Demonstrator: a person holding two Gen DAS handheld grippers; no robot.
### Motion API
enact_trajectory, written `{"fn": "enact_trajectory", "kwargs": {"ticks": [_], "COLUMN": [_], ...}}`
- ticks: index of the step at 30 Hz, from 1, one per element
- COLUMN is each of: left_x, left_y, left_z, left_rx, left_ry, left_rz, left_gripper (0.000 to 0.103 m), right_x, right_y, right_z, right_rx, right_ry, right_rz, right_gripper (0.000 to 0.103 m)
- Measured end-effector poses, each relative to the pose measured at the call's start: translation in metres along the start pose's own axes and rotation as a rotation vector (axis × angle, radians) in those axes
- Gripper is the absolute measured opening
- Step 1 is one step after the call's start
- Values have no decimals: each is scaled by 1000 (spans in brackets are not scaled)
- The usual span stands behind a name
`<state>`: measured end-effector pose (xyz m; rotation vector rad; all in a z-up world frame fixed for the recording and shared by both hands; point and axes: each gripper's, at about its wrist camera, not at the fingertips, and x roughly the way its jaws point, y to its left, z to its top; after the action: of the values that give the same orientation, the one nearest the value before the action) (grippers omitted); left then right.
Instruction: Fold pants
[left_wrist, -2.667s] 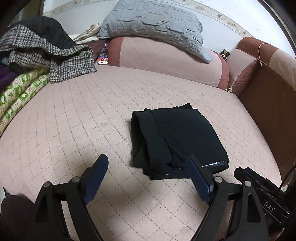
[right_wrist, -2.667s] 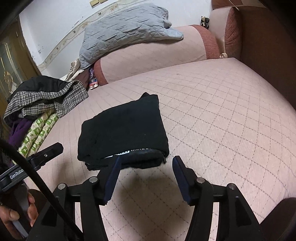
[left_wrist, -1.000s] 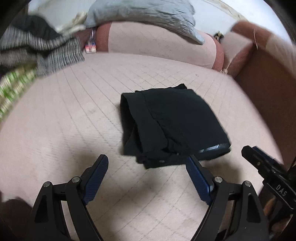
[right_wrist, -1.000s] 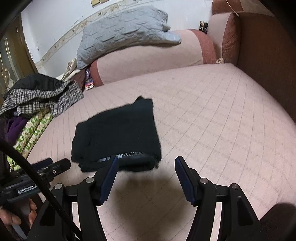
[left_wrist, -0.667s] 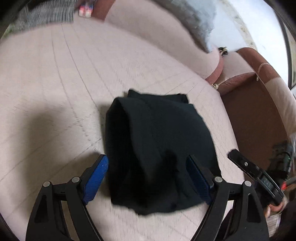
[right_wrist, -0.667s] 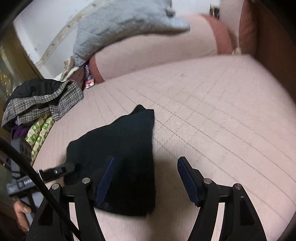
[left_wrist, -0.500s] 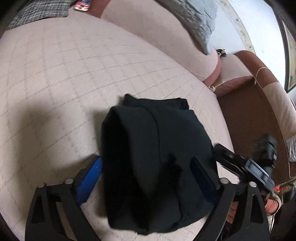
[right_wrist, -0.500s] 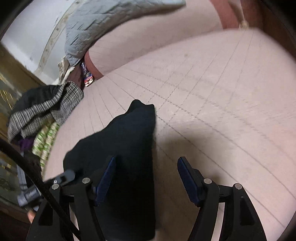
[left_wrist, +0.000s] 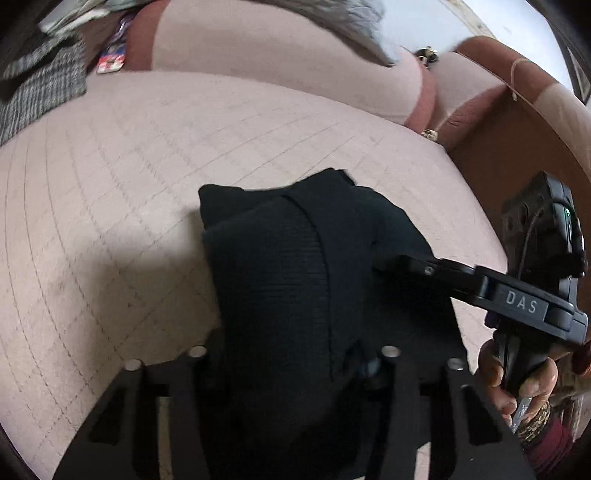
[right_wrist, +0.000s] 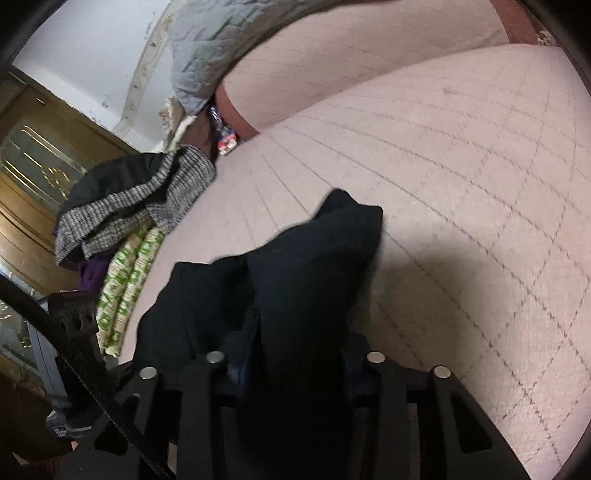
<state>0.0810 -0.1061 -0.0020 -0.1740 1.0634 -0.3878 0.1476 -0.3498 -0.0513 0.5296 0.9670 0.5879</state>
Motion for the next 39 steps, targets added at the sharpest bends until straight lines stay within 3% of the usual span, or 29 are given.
{"fn": "enact_trajectory", "kwargs": {"ticks": [5,10,18,24,26,29,33,35,39], "left_x": [-6,2,28,44,48,53,39,23,-13], "left_y": [-7,-12,-26,-30,-29,-24,-12,-12,-18], "left_z": [18,44,72,77,78,82,85,86,92], "left_rx": [-22,-63,-52,-67,-71,-90,-138,-121,-73], "left_ry": [-17,-13,18,41,48,63,72,53,-61], "left_rz": [-61,-131,-149,-132,-121,-92,-117,-124,-64], "left_gripper": [41,41,41,41,42,47,51,53,59], "right_x": [-25,-51,-70,-62,-56,-48,-57,-73,-102], "right_y": [11,13,-23,-39,-43,-50,-60,-61,-62], "right_z": [12,25,42,50,51,51,52,53,54], "right_rx": [-15,-42,51,89,100,126,178,195,224], "right_ry": [-83,-169,-225,-219,-211,-201,-213,-264,-360], "right_rz": [16,-24,-44,-52,-73,-148,-176,-174,-105], "right_gripper": [35,34,34,34,34,42,47,47,47]}}
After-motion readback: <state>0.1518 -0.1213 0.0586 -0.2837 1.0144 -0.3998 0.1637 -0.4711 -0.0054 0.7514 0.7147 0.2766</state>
